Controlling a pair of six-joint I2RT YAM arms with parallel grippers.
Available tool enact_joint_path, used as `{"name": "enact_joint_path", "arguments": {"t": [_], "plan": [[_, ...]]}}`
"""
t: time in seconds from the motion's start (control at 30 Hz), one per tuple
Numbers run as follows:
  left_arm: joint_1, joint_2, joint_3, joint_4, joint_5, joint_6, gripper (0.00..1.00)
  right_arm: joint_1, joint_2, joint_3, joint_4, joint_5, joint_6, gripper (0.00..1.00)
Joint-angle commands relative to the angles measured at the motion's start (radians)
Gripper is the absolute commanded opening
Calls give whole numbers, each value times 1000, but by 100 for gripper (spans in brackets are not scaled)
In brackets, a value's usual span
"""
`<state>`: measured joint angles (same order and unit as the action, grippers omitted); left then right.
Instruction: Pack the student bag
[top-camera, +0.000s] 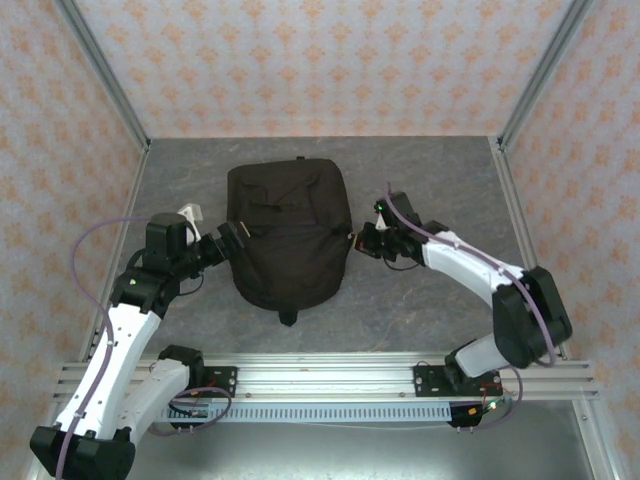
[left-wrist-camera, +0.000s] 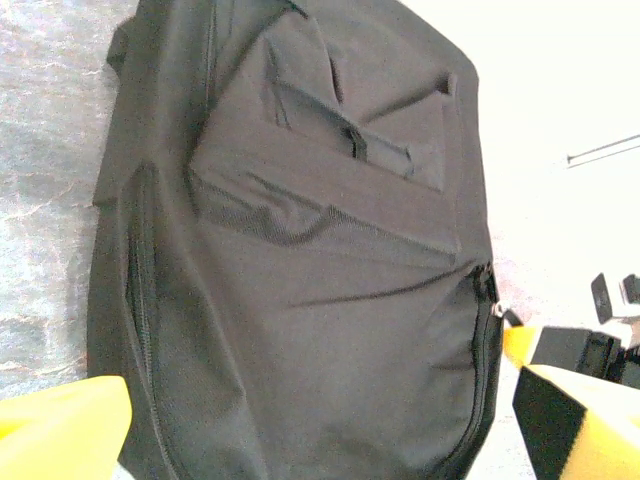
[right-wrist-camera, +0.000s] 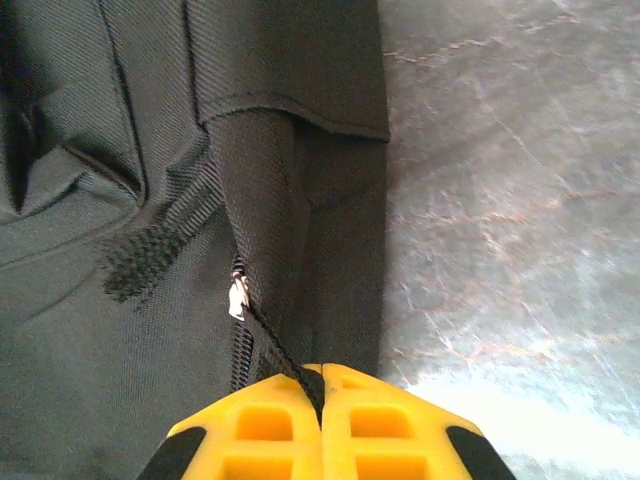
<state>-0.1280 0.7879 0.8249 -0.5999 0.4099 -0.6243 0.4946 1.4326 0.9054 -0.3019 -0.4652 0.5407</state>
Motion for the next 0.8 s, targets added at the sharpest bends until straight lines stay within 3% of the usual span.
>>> {"name": "enact_joint_path", "arguments": {"t": [0.0, 0.1, 0.13, 0.23, 0.27, 0.33, 0.5, 0.6, 0.7, 0.77], "plan": [[8, 3, -22, 106, 68, 45, 100, -7, -98, -85, 39, 77, 51, 0], [8, 8, -12, 107, 43, 58, 100, -6, -89, -84, 22, 84, 35, 1], [9, 8, -5, 102, 23, 60, 100, -7, -75, -67, 4, 90, 21, 9], [8, 10, 30, 71, -44, 69, 100, -7, -73, -31, -24, 104, -20, 53], [9, 12, 46, 60, -68, 76, 100, -7, -90, -20, -36, 117, -31, 63], [8, 30, 92, 26, -126, 84, 100, -7, -168, -5, -65, 149, -64, 99], [8, 88, 189, 26, -282, 52, 100, -6, -358, 88, -172, 286, -227, 99], [8, 112, 184, 170, -276, 194, 100, -6, -440, 128, -159, 463, -254, 99], [9, 159, 163, 276, -371, 304, 100, -7, -493, 83, -25, 722, -310, 99], [9, 182, 109, 379, -426, 424, 100, -7, -513, -18, 196, 724, -511, 99]]}}
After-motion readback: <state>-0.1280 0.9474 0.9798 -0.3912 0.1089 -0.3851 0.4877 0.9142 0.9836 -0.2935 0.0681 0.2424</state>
